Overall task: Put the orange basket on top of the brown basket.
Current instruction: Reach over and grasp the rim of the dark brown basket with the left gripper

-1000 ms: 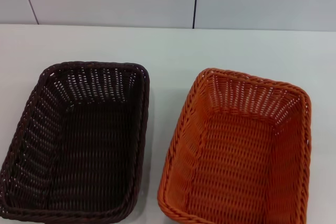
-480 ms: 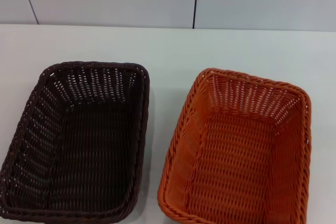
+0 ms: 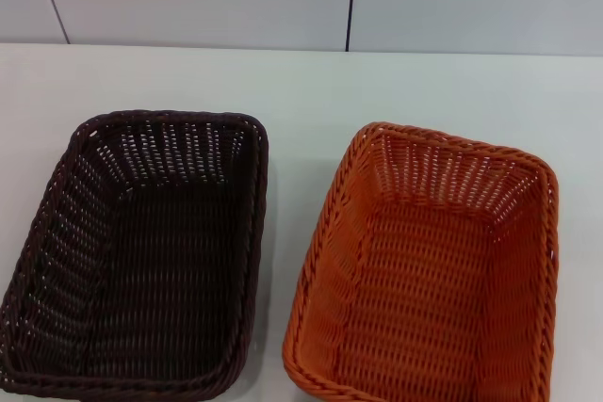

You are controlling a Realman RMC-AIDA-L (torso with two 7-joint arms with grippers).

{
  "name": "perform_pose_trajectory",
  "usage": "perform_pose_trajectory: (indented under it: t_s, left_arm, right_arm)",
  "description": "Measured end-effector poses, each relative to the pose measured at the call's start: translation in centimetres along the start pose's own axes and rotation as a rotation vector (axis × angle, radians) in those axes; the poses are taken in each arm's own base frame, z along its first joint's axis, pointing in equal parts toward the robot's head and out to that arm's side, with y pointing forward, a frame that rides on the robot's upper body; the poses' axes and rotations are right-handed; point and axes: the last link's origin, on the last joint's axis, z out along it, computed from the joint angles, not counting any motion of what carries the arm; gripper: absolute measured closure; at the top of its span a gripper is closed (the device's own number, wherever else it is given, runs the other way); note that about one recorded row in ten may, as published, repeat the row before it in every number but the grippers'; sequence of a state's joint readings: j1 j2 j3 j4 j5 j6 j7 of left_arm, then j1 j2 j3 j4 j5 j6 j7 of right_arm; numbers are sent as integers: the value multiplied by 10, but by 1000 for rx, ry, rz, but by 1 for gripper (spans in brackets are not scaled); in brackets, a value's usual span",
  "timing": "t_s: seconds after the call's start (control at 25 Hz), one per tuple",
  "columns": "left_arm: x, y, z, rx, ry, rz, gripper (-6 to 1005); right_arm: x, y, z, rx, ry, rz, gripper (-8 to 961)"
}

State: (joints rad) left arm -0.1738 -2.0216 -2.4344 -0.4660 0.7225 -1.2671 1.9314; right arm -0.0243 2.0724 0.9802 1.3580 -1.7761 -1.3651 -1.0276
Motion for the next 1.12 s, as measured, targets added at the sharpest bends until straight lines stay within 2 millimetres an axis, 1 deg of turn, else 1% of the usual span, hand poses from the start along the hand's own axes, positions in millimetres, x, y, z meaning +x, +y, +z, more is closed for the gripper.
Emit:
perform_pose_trajectory:
  t_s: [0.28, 0.48, 0.84, 1.12]
  left_arm:
    - [5, 6, 3, -47, -25, -32, 300]
    - [8, 14, 10, -108, -95, -56, 301]
    - [8, 14, 8, -114, -109, -73, 303]
    - [8, 13, 5, -104, -102, -86, 305]
  right_arm:
    - [2, 1, 4, -7, 4, -6, 350]
    - [3, 1, 4, -9, 8, -11, 349]
    - [3, 2, 5, -13, 4, -8, 349]
    - [4, 12, 10, -40, -1, -9, 349]
